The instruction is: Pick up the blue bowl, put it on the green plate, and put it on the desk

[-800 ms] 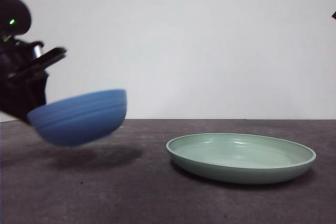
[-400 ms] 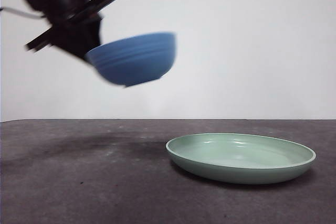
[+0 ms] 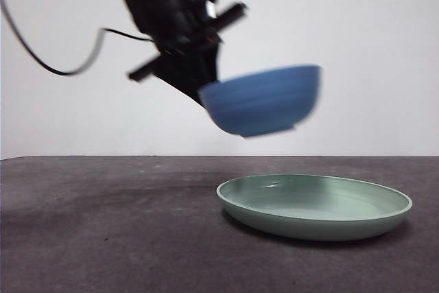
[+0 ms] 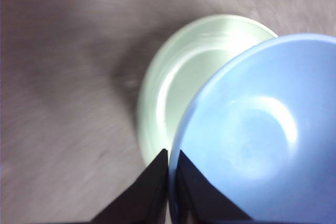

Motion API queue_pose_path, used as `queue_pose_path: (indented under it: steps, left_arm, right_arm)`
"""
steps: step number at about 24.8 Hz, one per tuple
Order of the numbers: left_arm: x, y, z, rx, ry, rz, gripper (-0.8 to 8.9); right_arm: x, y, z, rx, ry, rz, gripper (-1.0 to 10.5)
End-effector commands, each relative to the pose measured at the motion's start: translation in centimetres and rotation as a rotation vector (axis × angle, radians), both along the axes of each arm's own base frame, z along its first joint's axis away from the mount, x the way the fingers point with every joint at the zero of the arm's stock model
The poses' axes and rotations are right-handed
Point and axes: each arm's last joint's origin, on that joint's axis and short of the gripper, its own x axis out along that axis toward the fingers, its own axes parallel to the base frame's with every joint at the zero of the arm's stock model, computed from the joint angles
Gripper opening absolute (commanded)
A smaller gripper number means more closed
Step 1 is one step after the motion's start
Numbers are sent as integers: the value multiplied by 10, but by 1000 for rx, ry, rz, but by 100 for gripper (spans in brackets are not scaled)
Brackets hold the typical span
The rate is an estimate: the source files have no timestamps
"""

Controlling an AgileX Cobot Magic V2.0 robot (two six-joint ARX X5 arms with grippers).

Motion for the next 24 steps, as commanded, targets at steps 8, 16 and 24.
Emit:
queue_pose_path:
  steps: [8,16,24]
  left_arm:
    - [16,-74,-46,73,9,-94,9]
    - [13,-81,-61,164,-10,-75,9]
    - [15,-85,-49,135,-37,-76,606]
  right_arm:
    - [-7,-1,8,-4,-55,6,632]
    - [-7,-1,8,-4,-55,7,632]
    - [-7,-1,8,-6,-58,8,632]
